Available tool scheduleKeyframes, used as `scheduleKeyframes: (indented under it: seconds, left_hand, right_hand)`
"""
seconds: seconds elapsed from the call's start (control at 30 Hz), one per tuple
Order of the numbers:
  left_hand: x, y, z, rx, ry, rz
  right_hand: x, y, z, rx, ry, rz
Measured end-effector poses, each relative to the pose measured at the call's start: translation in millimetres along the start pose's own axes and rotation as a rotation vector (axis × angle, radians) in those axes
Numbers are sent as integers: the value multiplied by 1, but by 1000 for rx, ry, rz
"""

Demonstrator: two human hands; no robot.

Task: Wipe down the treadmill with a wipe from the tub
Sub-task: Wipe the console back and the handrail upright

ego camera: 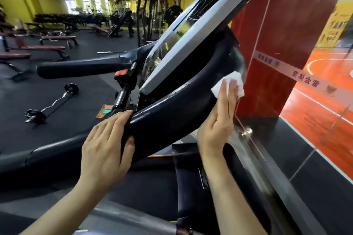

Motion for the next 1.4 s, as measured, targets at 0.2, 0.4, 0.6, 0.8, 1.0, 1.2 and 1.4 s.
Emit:
scheduleKeyframes:
  seconds: [0.2,0.4,0.6,0.8,1.0,1.2,1.4]
  left_hand:
    - [-4,0,-3,-67,31,64]
    - [-11,-5,0,-60,126,88]
    - [-17,1,35,207,-35,195]
    - [-32,25,106,231,-78,310]
    - [-31,26,108,248,29,298]
    - [-32,27,111,254,40,315]
    - [-32,27,106,252,14,309]
  right_hand:
    - [16,116,11,-318,72,344]
    - [6,1,9,-173,133,108]
    - [40,130,71,-532,229,355]
    - [37,52,77,-328,315,229]
    - [71,81,124,-302,279,219]
    - [77,136,131,-300,334,407]
    - [50,85,86,136,221,-88]
Point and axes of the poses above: each hand's wrist, its own y-axis away from the middle knuckle, its own x-axis out of the palm, z = x × y, the point moved 3 cm from there along -y, towards the middle knuckle, and after that the axes turned 4 degrees about x, right-handed, at the moved point
